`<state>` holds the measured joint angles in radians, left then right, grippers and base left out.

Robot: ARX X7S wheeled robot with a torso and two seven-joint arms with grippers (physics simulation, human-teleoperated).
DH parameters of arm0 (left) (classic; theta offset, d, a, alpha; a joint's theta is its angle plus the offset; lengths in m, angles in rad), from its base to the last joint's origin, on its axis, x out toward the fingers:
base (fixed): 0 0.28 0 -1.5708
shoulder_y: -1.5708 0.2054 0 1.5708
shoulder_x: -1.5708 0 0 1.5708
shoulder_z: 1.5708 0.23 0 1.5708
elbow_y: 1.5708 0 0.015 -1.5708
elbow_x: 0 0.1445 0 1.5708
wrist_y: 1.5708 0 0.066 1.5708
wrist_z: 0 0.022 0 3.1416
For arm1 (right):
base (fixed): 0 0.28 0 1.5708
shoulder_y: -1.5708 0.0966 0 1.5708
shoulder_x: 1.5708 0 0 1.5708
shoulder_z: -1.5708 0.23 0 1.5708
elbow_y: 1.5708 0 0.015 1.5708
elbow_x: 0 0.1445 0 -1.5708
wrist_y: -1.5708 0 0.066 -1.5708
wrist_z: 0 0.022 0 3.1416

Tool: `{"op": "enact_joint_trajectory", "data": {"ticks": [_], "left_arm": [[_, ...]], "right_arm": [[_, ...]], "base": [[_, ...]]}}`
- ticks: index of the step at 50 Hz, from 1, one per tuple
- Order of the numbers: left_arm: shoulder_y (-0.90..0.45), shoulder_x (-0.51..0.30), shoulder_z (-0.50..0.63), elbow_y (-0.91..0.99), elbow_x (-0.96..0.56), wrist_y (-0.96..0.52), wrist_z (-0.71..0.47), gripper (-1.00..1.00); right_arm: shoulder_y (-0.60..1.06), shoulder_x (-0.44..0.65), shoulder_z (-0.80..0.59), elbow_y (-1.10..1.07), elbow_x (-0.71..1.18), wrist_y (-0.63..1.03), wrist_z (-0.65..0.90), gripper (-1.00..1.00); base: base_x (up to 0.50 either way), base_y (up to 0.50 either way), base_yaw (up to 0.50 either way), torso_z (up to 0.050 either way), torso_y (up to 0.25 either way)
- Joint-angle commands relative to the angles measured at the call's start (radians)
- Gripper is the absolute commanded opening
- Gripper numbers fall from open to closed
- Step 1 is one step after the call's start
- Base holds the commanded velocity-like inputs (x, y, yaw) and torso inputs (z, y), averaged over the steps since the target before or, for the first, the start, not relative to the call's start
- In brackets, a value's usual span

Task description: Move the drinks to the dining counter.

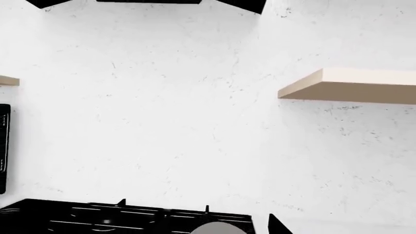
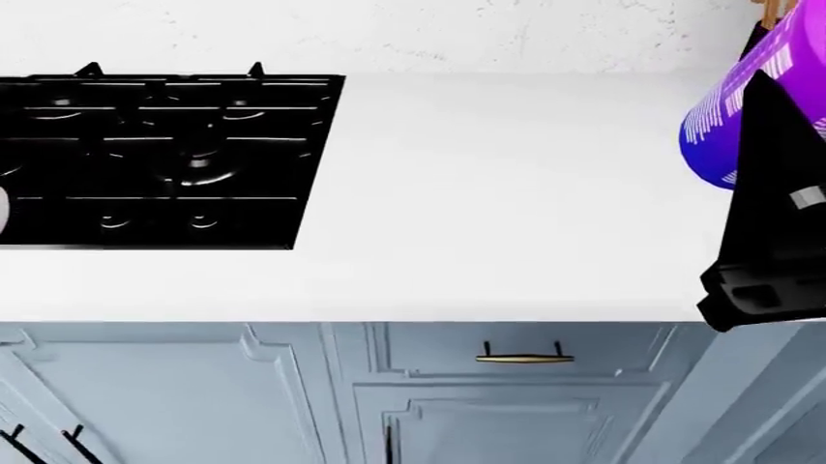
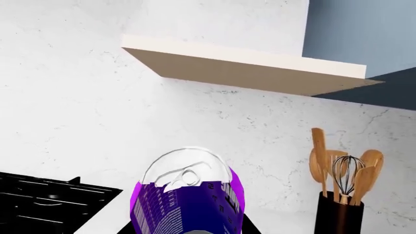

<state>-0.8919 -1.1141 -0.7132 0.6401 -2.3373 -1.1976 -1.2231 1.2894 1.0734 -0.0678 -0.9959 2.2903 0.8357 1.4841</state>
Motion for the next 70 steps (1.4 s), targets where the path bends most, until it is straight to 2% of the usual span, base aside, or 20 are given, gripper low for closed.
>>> {"op": "enact_joint_trajectory", "data": {"ticks": [1,10,16,51,70], "left_arm": [[-0.001,-0.008,-0.007,-0.004,0.000,0.008,0.004,-1.00],[0.024,0.011,-0.028,-0.002,0.004,-0.011,0.006,-1.00],[0.010,0.006,0.003,0.008,0.015,0.012,0.013,-1.00],[0.036,0.004,-0.038,0.021,0.000,0.017,0.020,-1.00],[0.034,-0.009,-0.032,0.023,0.004,0.029,0.034,-1.00]], "right_arm": [[0.027,0.008,-0.011,-0.001,0.001,0.000,0.000,-1.00],[0.063,0.013,-0.048,-0.005,-0.001,0.014,0.011,-1.00],[0.077,0.015,-0.056,-0.002,-0.002,0.012,0.008,-1.00],[0.237,0.017,-0.169,-0.008,0.029,-0.013,0.039,-1.00],[0.207,0.040,-0.171,-0.011,-0.004,-0.024,0.009,-1.00]], "base": [[-0.36,0.07,0.00,0.000,0.000],[-0.37,0.31,0.00,0.000,0.000],[-0.35,0.47,0.00,0.002,0.000],[-0.34,0.46,0.00,0.000,0.000],[-0.35,0.45,0.00,0.001,0.000]]}}
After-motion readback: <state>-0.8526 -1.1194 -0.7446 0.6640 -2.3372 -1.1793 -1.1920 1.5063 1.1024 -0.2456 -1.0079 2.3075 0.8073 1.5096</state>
